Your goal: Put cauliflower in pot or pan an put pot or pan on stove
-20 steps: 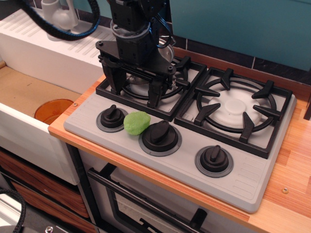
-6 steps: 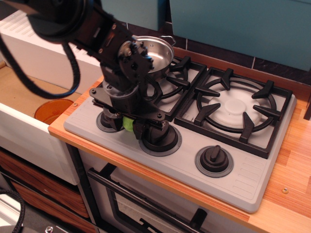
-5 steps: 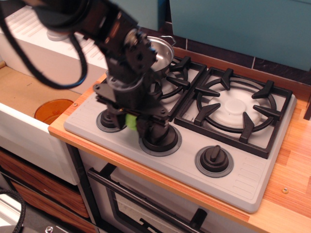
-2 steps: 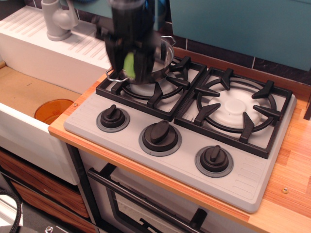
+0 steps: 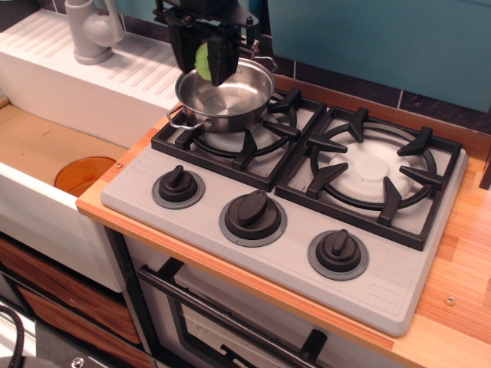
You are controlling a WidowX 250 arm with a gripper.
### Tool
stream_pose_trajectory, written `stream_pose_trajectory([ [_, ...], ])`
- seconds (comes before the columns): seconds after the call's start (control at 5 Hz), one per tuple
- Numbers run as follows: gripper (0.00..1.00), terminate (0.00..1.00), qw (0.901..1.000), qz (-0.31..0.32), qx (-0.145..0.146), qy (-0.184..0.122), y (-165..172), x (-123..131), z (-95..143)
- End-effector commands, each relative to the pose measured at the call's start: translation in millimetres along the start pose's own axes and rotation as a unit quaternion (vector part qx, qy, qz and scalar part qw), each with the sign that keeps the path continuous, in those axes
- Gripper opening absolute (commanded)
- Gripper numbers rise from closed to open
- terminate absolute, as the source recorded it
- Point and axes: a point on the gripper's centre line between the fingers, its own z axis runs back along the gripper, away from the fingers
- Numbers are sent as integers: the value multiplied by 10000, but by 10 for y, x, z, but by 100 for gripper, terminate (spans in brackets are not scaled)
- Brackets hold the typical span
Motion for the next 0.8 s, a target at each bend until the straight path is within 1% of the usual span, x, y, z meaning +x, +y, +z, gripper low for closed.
stream_pose_trajectory([
  [0.0, 0, 0, 9992, -49, -19, -406, 136, 177, -55],
  [0.2, 100, 0, 9992, -56, -8, -399, 111, 126, -52],
  [0.4, 100, 0, 9996, -12, -48, -295, 64, 91, 37],
  [0.6, 100, 0, 9997, 67, -9, -223, -4, 94, 120],
])
